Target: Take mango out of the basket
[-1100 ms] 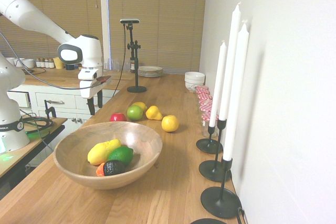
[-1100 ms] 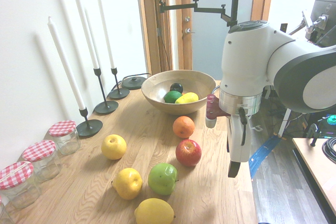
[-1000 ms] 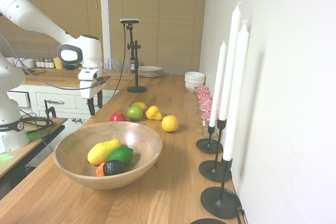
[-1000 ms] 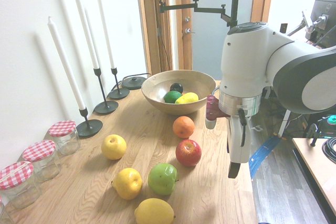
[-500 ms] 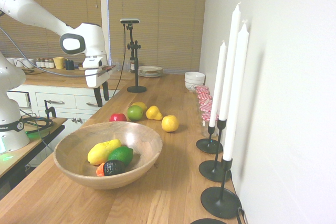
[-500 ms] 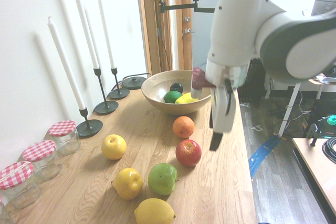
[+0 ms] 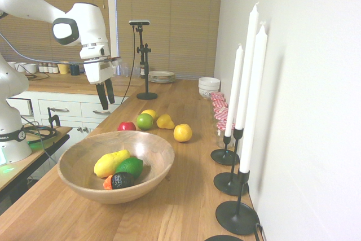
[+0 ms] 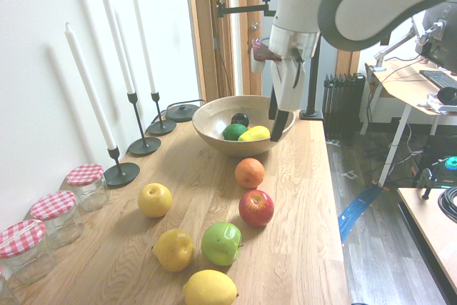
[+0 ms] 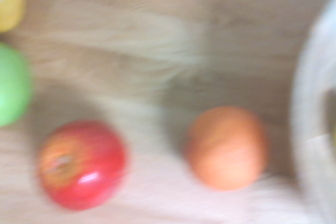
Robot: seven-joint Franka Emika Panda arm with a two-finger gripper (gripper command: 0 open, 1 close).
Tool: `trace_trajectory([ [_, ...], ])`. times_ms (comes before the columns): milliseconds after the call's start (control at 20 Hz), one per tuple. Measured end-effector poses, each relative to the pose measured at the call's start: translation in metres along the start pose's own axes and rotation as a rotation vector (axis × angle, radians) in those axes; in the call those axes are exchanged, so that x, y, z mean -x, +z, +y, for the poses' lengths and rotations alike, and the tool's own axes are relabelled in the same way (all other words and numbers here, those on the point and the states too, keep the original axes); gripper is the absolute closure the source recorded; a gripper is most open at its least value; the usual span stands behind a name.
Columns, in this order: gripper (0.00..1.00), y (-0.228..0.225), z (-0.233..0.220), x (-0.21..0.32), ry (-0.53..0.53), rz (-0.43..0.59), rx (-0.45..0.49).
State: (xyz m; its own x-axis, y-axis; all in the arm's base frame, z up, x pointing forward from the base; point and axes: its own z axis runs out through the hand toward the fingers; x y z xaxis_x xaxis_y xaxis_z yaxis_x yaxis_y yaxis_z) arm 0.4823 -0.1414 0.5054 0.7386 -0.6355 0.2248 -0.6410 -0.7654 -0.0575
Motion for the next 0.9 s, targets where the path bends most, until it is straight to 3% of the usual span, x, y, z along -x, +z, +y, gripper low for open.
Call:
trace_trajectory([
  [400,0.0,0.025,0.062,-0.082,0.019,-0.001,0.041],
  [900,0.0,0.079,0.172,-0.107,0.095,-0.079,0.045],
])
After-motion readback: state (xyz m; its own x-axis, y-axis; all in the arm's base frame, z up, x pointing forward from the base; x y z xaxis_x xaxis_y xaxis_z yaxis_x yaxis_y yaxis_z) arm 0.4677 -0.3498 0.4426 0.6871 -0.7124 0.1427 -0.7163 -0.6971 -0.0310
